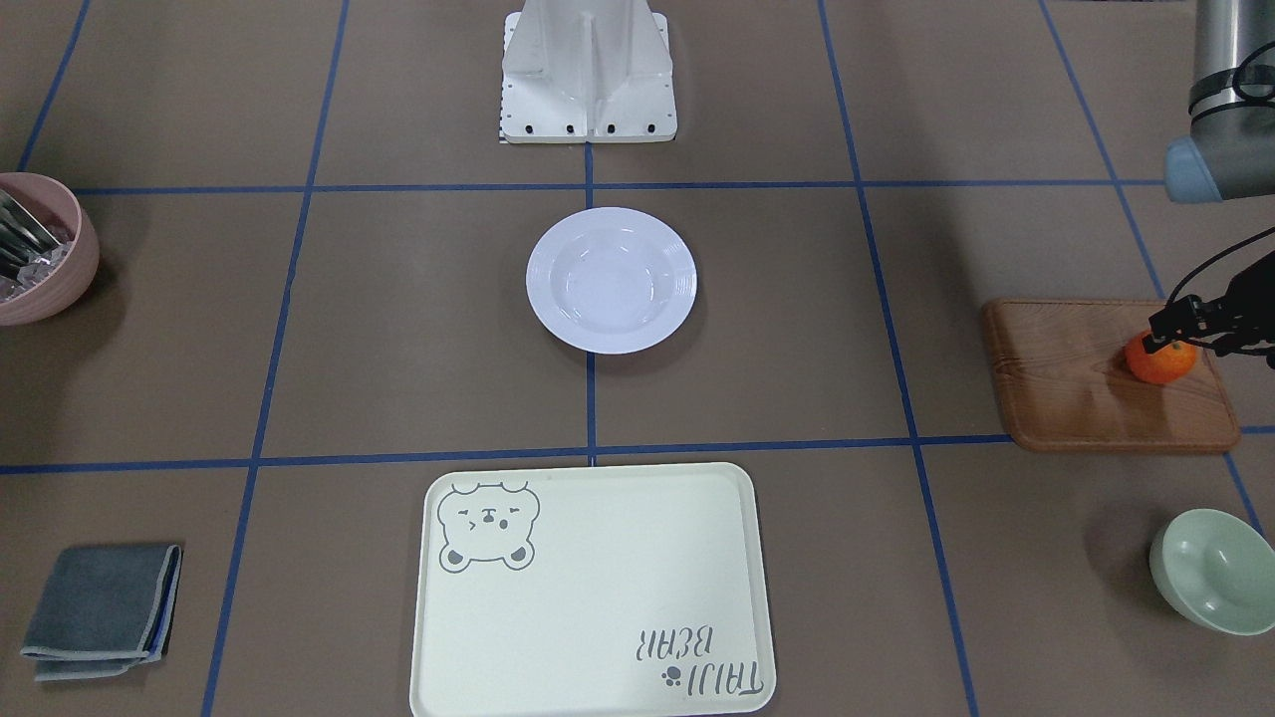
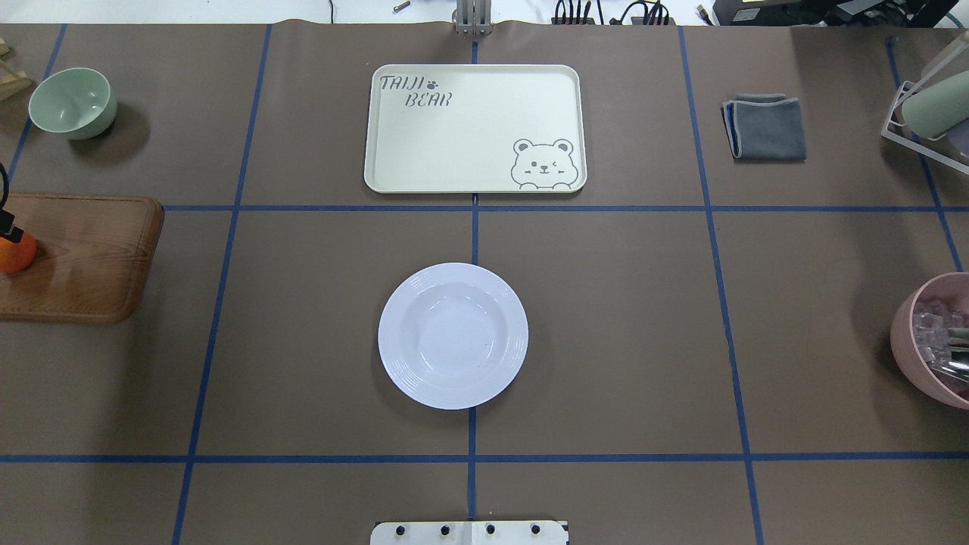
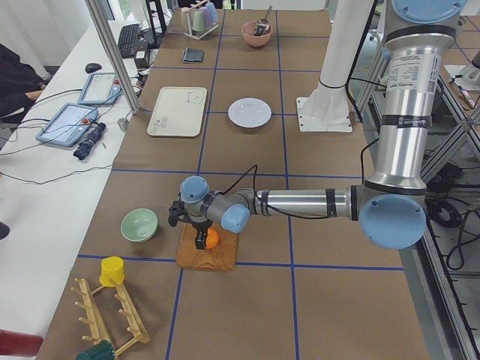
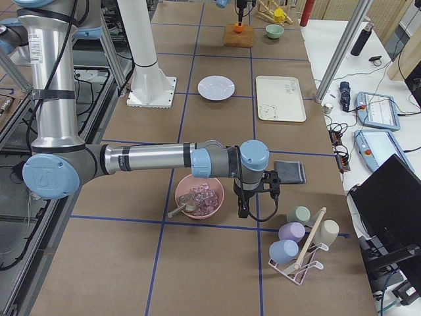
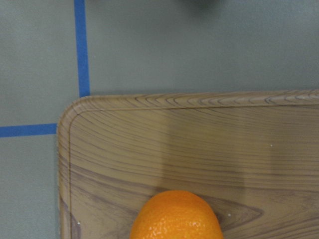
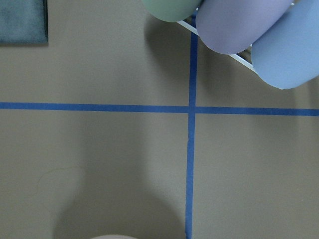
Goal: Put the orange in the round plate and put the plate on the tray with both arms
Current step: 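Lift the orange with the left gripper and carry it toward the white plate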
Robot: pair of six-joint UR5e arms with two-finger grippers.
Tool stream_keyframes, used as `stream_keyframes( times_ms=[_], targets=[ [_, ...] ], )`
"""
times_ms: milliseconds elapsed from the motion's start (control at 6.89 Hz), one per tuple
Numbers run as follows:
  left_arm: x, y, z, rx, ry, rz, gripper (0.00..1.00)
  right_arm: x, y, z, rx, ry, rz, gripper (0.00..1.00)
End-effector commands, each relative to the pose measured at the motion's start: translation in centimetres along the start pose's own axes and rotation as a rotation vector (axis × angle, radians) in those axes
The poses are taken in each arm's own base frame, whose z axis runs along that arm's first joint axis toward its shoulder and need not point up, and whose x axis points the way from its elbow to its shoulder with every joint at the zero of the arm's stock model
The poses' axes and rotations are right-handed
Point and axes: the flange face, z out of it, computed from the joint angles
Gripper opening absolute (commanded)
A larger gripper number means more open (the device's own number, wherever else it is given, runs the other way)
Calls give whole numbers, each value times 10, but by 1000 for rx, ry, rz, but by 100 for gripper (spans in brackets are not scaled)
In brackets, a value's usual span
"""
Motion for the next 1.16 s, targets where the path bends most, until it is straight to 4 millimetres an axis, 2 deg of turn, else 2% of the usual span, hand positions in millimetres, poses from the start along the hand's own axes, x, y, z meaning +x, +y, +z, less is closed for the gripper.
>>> stream_keyframes(
  times_ms=[0, 435, 580, 725, 870, 1015],
  targets=[
    [-3, 3, 11, -20, -6, -4, 98, 0, 0, 0, -1, -2, 1, 100],
    [3, 7, 29, -55, -10, 7, 98, 0, 0, 0, -1, -2, 1, 100],
    [4, 7, 27, -52, -8, 15, 88, 0, 0, 0, -1, -2, 1, 100],
    [5, 6, 26, -52, -10, 15, 51, 0, 0, 0, 0, -2, 0, 100],
    [10, 5, 23, -47, -1, 22, 1, -1, 0, 0, 0, -9, 0, 100],
    [28, -2, 8, -25, 10, 33, 0, -3, 1, 0, -3, -37, 1, 100]
  ],
)
